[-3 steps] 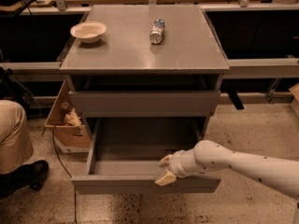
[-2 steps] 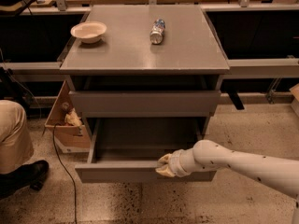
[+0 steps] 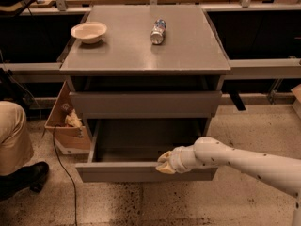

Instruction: Close middle drawer

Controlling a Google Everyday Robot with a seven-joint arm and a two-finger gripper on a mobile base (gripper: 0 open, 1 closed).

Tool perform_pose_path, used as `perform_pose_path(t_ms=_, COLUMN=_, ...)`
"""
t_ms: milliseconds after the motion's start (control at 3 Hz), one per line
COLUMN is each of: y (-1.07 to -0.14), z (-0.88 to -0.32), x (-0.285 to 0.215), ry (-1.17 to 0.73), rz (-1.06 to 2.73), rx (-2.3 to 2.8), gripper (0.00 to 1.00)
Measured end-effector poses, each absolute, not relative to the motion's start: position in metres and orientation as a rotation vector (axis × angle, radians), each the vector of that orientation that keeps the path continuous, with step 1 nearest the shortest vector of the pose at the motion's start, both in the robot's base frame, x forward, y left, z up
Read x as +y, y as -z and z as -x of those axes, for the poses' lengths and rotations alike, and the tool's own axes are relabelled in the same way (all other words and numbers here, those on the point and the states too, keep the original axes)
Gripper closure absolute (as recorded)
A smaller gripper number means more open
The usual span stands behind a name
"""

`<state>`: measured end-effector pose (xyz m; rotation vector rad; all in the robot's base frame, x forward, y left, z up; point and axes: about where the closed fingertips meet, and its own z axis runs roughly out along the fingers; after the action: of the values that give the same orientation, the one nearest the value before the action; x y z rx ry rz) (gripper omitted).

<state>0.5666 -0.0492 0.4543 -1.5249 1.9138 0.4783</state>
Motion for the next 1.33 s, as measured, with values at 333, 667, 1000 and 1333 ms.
perform_pose_path(t_ms=333, y=-0.461, z=-0.573, x=-0.048, ry=-0.467, rz=1.521, rx=1.892, gripper=0.53)
perform_pose_path(t_ms=667, y=-0.467, z=-0.574, x=-0.048, ry=-0.462, rz=1.519, rx=1.883, gripper=0.29)
perform_pose_path(t_ms=1000, y=-0.507, z=-0.571, x=-0.055, ry=-0.436, rz=1.527, rx=1.859, gripper=0.05)
perform_pose_path(t_ms=1333, y=-0.550, z=-0.561, x=-0.066, ry=-0.416, rz=1.544, rx=1.854, gripper=0.00)
